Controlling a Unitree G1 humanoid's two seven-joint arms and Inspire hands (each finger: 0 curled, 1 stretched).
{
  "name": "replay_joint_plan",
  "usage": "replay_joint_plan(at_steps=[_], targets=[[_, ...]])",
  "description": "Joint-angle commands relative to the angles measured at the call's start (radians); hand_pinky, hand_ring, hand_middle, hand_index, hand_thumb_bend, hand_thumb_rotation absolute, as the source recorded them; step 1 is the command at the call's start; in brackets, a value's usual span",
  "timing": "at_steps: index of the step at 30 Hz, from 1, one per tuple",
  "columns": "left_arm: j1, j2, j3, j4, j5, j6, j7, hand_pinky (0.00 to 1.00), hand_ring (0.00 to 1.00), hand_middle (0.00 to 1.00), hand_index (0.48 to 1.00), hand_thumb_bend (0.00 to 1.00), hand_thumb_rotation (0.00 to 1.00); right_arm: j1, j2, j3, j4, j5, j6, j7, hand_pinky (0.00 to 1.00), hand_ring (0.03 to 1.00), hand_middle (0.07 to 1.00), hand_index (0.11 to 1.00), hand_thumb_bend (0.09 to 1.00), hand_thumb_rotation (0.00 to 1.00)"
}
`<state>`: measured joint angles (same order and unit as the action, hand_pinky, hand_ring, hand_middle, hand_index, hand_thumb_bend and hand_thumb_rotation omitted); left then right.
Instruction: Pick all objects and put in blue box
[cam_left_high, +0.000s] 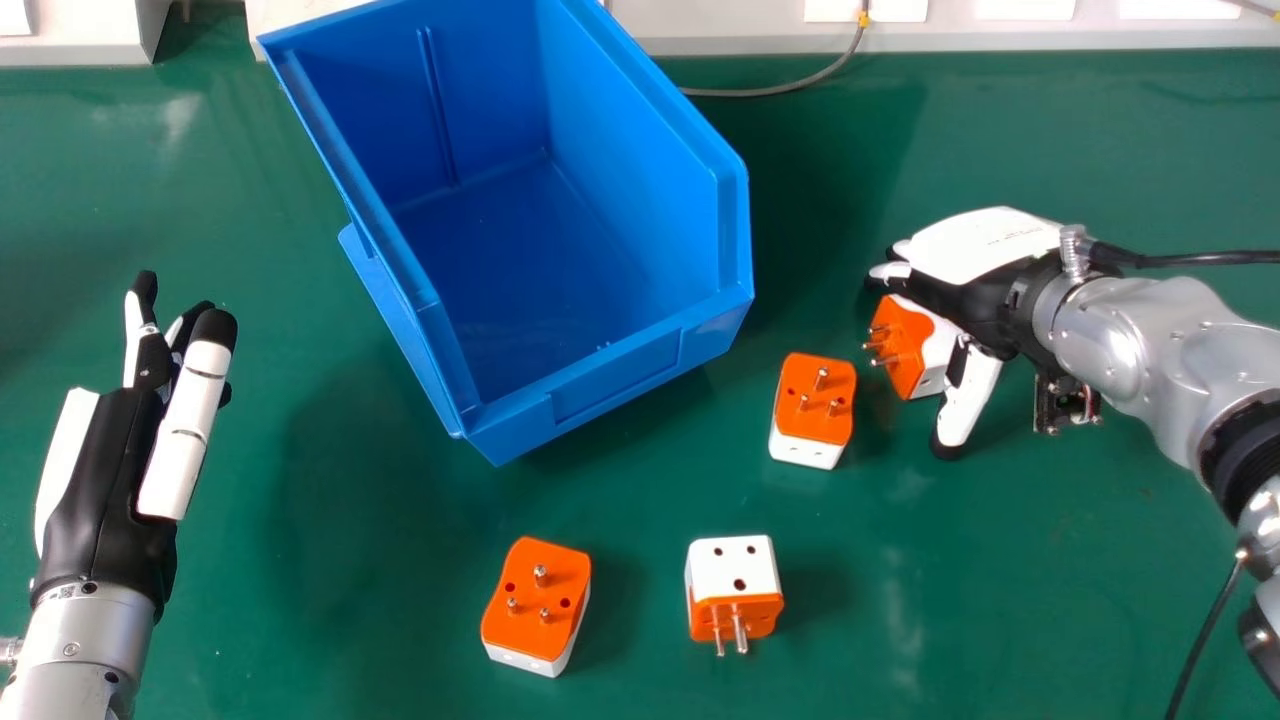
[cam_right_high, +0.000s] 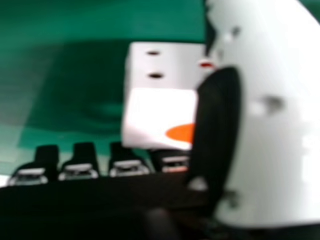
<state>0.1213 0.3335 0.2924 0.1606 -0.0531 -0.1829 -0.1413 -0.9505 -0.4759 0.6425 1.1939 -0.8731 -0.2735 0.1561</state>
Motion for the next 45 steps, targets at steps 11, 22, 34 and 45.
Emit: replay_joint_plan(at_steps=[11,22,34,45], targets=[[0.027,0.023,0.019,-0.064,0.000,0.010,-0.011,0.89,0.95,0.96,0.947,0.54,0.98,-0.030,-0.017,0.042,0.008,-0.030,-0.026,-0.130,0.86,0.908,0.906,0.842,0.621,0.10],[0.039,0.022,0.022,-0.084,-0.007,0.017,-0.018,0.89,0.94,0.96,0.946,0.54,0.98,-0.024,-0.021,0.083,0.042,-0.075,-0.056,-0.310,0.51,0.594,0.630,0.592,0.538,0.04],[0.039,0.021,0.027,-0.076,-0.008,0.008,-0.022,0.89,0.94,0.96,0.945,0.54,0.98,-0.015,-0.021,0.092,0.048,-0.082,-0.055,-0.363,0.46,0.519,0.536,0.516,0.517,0.02],[0.048,0.021,0.027,-0.103,-0.007,0.028,-0.022,0.88,0.94,0.96,0.945,0.54,0.98,-0.006,-0.017,0.070,0.051,-0.053,-0.050,-0.339,0.44,0.505,0.495,0.448,0.505,0.01]])
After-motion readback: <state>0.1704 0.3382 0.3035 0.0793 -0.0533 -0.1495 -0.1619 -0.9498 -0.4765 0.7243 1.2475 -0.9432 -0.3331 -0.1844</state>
